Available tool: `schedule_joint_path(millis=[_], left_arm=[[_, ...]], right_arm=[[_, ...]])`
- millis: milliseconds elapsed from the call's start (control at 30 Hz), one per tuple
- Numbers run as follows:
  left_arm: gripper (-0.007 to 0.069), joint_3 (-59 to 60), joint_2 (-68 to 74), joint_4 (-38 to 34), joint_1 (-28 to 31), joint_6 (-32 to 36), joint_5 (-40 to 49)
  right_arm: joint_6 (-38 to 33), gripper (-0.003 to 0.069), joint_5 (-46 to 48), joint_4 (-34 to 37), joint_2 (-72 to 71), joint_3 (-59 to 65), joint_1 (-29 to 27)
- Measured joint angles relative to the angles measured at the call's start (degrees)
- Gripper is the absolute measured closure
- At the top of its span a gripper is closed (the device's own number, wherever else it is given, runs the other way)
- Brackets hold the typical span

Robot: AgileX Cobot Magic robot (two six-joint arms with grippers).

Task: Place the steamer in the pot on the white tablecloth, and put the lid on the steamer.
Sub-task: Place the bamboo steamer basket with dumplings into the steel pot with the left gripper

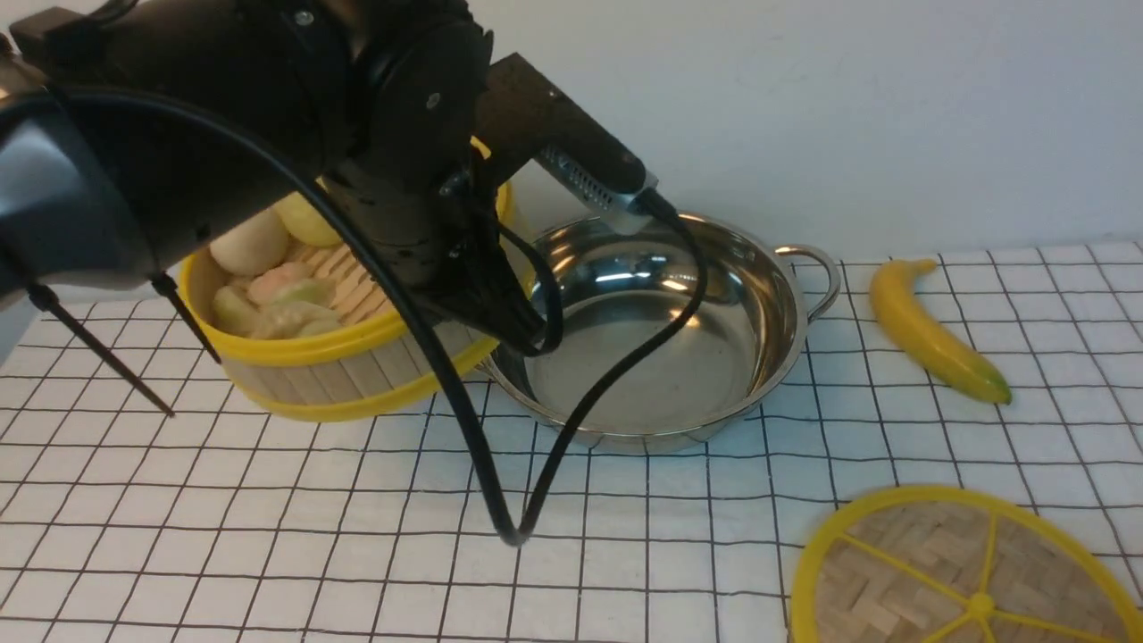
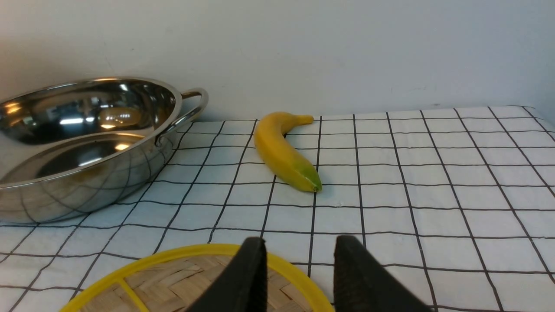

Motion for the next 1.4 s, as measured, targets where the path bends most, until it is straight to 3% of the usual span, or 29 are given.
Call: schedule_joint_path(millis=[300, 700, 1400], left_arm=[[0.0519, -0.31, 0.72, -0.75, -1.26, 6.68, -2.17], [0.0517, -0.31, 4.41, -6.84, -1.26, 17.89, -13.93], [0.0517, -0.31, 11.21, -9.56, -1.37, 30.8, -23.83]], right_arm=[[0.0, 0.0419, 0.0, 0.0, 0.0, 0.0, 0.0], [0.0, 0.0419, 0.0, 0.0, 0.0, 0.0, 0.0], [0.0, 0.0417, 0.0, 0.0, 0.0, 0.0, 0.0]])
